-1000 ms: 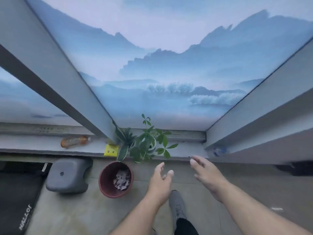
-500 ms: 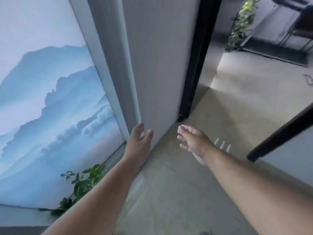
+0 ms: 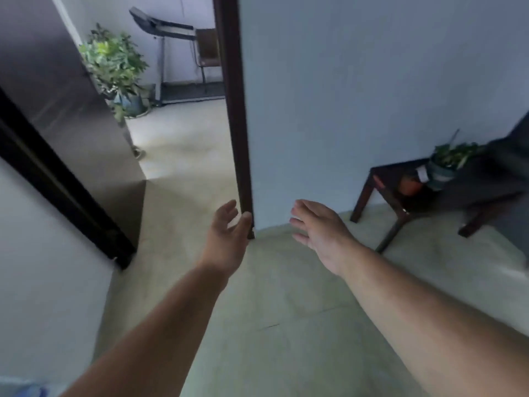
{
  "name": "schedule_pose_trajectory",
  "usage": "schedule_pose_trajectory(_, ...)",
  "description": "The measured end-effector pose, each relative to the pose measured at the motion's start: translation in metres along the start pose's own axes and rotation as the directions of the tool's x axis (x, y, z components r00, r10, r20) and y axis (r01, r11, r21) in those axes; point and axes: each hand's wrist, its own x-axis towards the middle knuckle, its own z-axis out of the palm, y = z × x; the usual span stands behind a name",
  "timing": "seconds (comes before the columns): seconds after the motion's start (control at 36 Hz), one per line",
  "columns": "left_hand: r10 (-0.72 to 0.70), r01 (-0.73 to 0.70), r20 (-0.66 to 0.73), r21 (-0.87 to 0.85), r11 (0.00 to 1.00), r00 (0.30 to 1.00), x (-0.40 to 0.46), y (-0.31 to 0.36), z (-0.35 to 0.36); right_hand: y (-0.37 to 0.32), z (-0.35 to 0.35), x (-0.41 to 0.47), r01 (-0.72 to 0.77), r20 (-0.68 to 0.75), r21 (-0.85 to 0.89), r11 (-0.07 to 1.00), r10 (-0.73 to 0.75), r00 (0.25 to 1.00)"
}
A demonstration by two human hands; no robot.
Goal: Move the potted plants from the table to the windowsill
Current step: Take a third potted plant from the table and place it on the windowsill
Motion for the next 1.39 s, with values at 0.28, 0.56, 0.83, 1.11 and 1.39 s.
schedule_pose_trajectory(0.28,-0.027,0.007,0.276,0.071,0.997,0.961,0.022,0.000,0.257,-0.016,-0.261,0.033,0.008,-0.293,0.123,0.992,0.029,0.956)
schedule_pose_trajectory(0.56,-0.089,0.032,0.423,0.141,0.990,0.902,0.067,0.003,0.407,-0.023,-0.390,0.071,-0.017,-0.459,0.168,0.986,0.093,0.884)
schedule_pose_trajectory(0.83,-0.113,0.071,0.540,0.097,0.993,0.834,0.139,0.021,0.515,-0.055,-0.470,0.106,-0.039,-0.620,0.101,0.994,0.093,0.779)
schedule_pose_trajectory(1.11,-0.155,0.073,0.611,0.157,0.985,0.776,0.172,0.023,0.636,-0.063,-0.573,0.155,-0.036,-0.638,0.168,0.985,0.137,0.758)
schedule_pose_trajectory(1.39,-0.218,0.139,0.497,0.191,0.972,0.840,0.191,0.015,0.766,-0.074,-0.707,0.222,-0.085,-0.566,0.173,0.981,0.170,0.807)
